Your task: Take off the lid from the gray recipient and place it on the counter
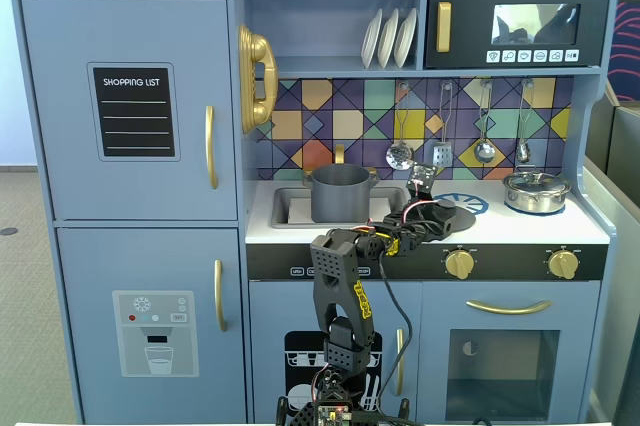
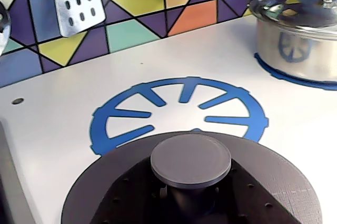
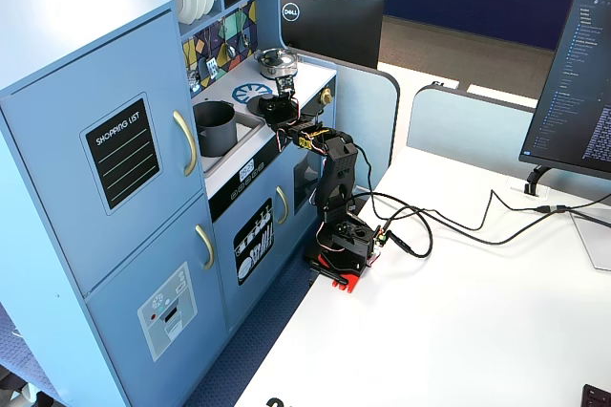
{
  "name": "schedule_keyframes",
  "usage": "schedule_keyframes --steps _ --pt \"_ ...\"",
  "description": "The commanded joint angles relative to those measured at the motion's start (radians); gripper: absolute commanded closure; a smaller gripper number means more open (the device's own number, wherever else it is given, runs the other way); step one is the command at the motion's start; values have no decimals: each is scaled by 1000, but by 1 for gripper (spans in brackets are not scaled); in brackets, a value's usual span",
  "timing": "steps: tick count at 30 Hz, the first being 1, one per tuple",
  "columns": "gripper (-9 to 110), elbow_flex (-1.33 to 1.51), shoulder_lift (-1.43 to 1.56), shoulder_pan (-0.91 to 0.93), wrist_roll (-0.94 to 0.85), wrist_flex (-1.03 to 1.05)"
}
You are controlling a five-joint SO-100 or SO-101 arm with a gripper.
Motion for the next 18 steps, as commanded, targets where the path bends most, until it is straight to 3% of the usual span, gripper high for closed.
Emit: schedule_keyframes --steps 1,9,18 --pt "102 8 14 -14 -5 -55" --pt "73 38 48 29 9 -37" --pt "69 28 104 74 2 -15"
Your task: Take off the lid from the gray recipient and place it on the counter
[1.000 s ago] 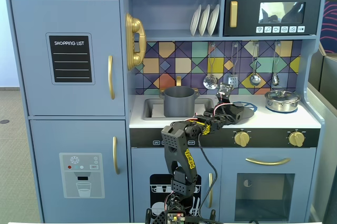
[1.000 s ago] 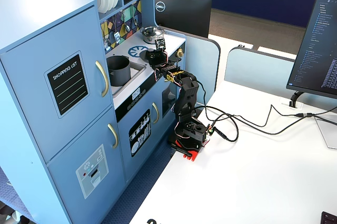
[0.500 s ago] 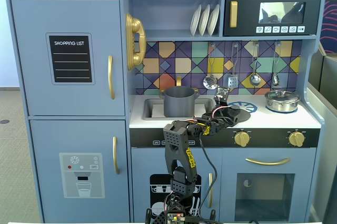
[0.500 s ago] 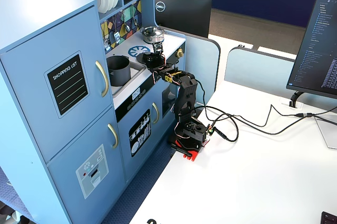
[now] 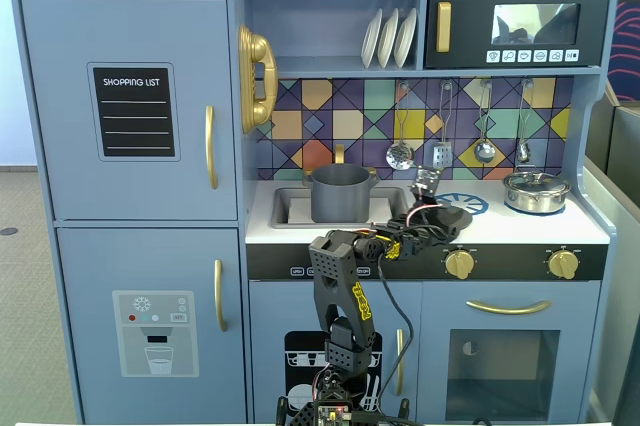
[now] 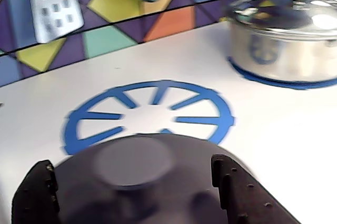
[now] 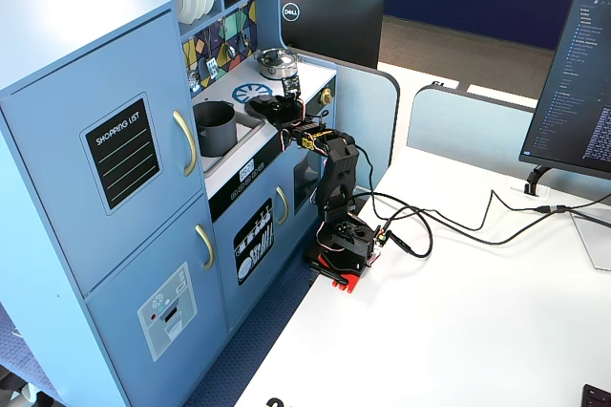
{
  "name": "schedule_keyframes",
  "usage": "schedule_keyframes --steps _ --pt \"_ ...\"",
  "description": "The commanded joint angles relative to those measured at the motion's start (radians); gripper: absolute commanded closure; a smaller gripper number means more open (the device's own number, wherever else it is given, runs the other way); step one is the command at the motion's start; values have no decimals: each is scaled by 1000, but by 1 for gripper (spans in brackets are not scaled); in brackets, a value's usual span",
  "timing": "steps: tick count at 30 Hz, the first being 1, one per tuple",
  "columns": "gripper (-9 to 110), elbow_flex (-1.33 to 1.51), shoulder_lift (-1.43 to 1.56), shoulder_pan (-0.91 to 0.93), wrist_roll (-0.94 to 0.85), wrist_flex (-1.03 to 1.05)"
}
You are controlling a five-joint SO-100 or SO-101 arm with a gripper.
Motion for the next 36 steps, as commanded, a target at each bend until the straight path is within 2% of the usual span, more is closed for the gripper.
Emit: schedule_keyframes --steps 1,5,9,11,15,19,23,29,36 --pt "70 -17 95 17 3 12" --pt "75 -44 262 -11 52 181" --pt "87 -75 584 -101 146 649" --pt "101 -78 755 -175 173 884" --pt "102 57 1060 -299 179 1192" --pt "102 293 1305 -403 67 1499" --pt "102 465 1347 -460 -9 1717" --pt "102 644 1356 -620 75 1856" --pt "102 785 1356 -646 74 1885"
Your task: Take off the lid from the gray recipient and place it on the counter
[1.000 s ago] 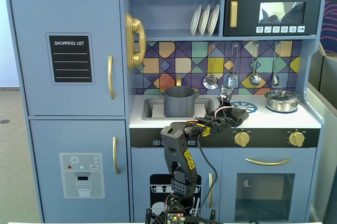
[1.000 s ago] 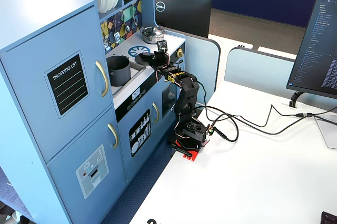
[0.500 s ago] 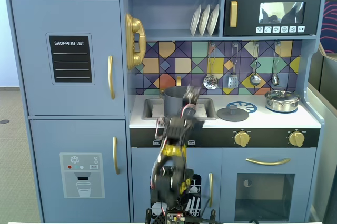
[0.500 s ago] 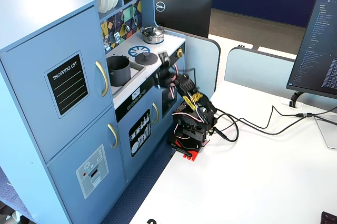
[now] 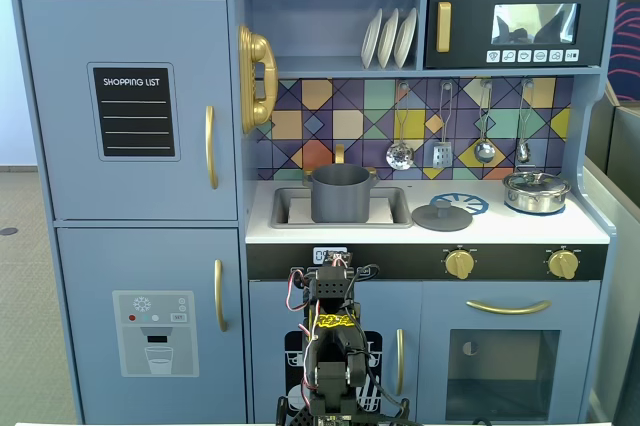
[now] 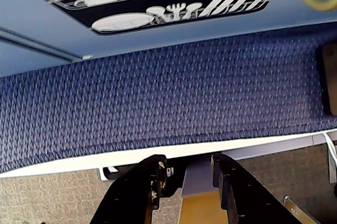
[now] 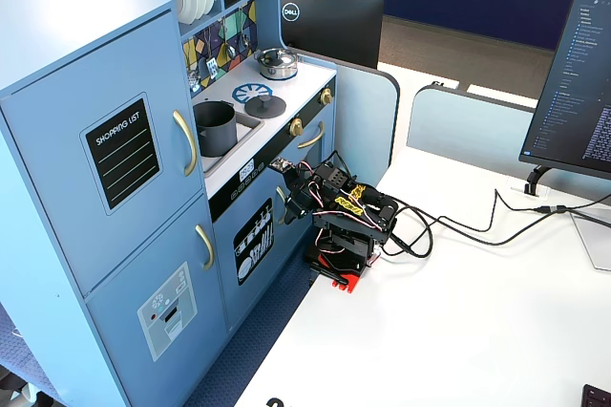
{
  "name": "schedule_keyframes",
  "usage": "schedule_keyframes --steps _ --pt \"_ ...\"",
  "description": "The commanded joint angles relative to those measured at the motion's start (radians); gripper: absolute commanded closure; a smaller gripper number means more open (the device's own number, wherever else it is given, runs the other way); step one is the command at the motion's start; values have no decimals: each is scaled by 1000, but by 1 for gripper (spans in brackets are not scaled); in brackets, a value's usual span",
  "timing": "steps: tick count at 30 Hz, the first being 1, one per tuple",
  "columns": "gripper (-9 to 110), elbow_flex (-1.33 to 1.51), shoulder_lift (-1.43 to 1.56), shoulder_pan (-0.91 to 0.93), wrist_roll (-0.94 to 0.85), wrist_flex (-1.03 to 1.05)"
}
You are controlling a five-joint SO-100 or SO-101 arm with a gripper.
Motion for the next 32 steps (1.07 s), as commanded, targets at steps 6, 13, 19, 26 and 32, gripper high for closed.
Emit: schedule_keyframes --steps 6,13,19,26,32 --pt "101 112 5 -11 -44 126" --pt "98 112 6 21 -34 126" --pt "97 112 6 26 -34 126" --pt "95 112 6 26 -34 126" --pt "94 112 6 26 -34 126"
